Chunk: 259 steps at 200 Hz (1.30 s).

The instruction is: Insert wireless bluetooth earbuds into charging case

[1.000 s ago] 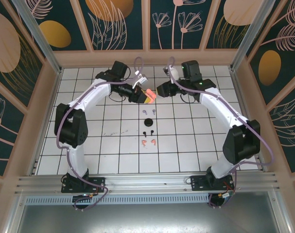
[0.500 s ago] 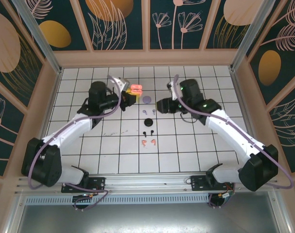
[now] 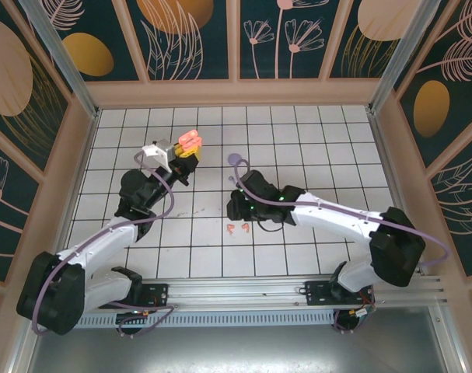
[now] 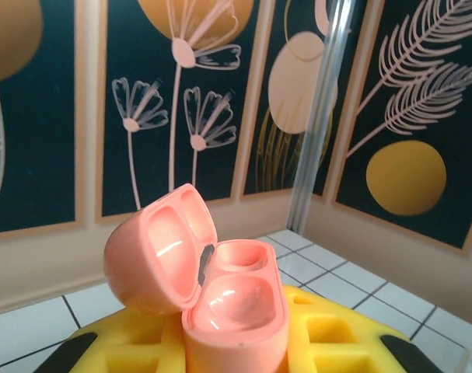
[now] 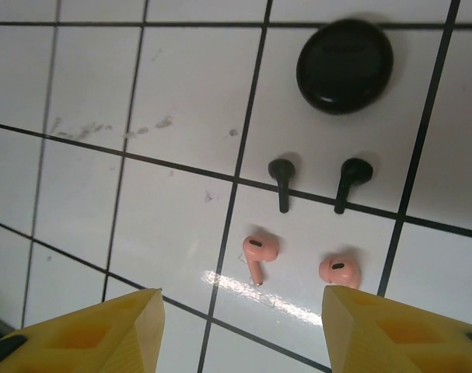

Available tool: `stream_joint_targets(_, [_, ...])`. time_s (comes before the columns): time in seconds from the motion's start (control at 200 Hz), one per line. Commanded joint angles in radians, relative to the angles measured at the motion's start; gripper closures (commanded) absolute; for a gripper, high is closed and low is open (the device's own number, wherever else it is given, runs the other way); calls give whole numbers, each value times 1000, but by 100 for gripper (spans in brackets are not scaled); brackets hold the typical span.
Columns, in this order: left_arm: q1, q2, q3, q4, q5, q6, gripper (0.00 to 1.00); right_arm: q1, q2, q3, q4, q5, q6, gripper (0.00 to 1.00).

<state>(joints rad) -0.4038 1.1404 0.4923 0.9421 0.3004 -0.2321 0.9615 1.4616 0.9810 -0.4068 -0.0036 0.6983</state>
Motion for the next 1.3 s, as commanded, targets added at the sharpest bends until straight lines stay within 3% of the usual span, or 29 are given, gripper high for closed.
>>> stream_joint_targets(0.0, [6,-39,-43,117,-73,-5,100,38,51,54,-9,96,115,44])
stream_joint_targets(0.185, [6,-100,-68,131,-99,60,100,80,169,138,-75,119,121,44])
stream_joint_targets(0.33, [6,-159,-75,95,-248,48,100,100,264,205,-131,125,143,45])
stream_joint_targets(0.43, [6,-191,-84,79,-270,53,100,117,319,252,-169,139,151,45])
stream_joint_targets(0.691, [6,-214,-85,32,-268,39,100,132,421,308,-235,171,184,45])
stream_joint_targets(1.291, [6,-199,-78,22,-260,14,100,135,485,323,-223,172,192,47])
